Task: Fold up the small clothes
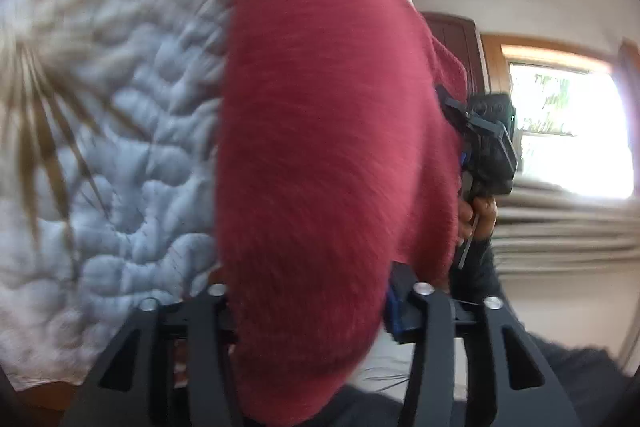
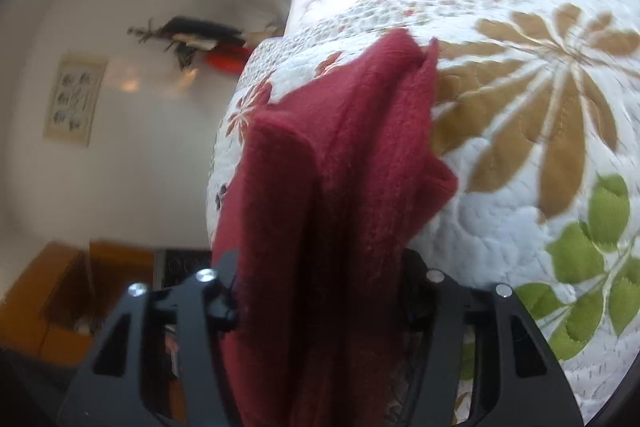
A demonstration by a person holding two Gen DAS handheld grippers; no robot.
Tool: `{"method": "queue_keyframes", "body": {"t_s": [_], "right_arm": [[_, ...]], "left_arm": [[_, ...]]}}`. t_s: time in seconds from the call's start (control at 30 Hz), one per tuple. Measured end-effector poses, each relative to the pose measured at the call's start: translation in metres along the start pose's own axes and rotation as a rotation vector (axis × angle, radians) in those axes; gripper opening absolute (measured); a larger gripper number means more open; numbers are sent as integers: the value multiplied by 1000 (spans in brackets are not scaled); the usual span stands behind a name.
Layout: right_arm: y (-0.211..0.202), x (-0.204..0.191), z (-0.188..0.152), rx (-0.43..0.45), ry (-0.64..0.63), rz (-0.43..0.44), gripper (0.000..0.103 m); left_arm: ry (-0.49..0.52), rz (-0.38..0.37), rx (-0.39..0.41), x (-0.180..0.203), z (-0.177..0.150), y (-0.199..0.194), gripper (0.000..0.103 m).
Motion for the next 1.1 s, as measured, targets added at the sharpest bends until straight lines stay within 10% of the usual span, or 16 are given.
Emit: {"method": "queue_keyframes", "body": {"t_s": [0.23,0.43,0.47,0.53,0.9,1.1], "right_arm": [[-68,-34,4,189,-19,-163,66],[-46,-52,12,121,-73,-287,58],[-36,-52,14,96,-65,-303,55],[-27,-45,11,61,-70,-298,15],[-25,-22,31,105,-49,-412,8],[-29,-7,21,126,29,-304,16]], "left_arm": [[103,131,28,18,-11,-22,67],[218,193,184,51,-35,-67,67],[257,174,217,56,-43,-82,67],[336,144,239,79,-49,-83,67],[416,151,42,67,-36,-5,67],[407,136,65,86,-34,-20,70]]}}
Point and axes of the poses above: each gripper's, at about its wrist camera, not at the fingertips, and y roughly the way its jaws point, x to its right, z to its top, the point moved 5 cm from there along y, roughly the way its jaws point, and after that the axes turned 6 degrees about -x, right-handed, at the moved point
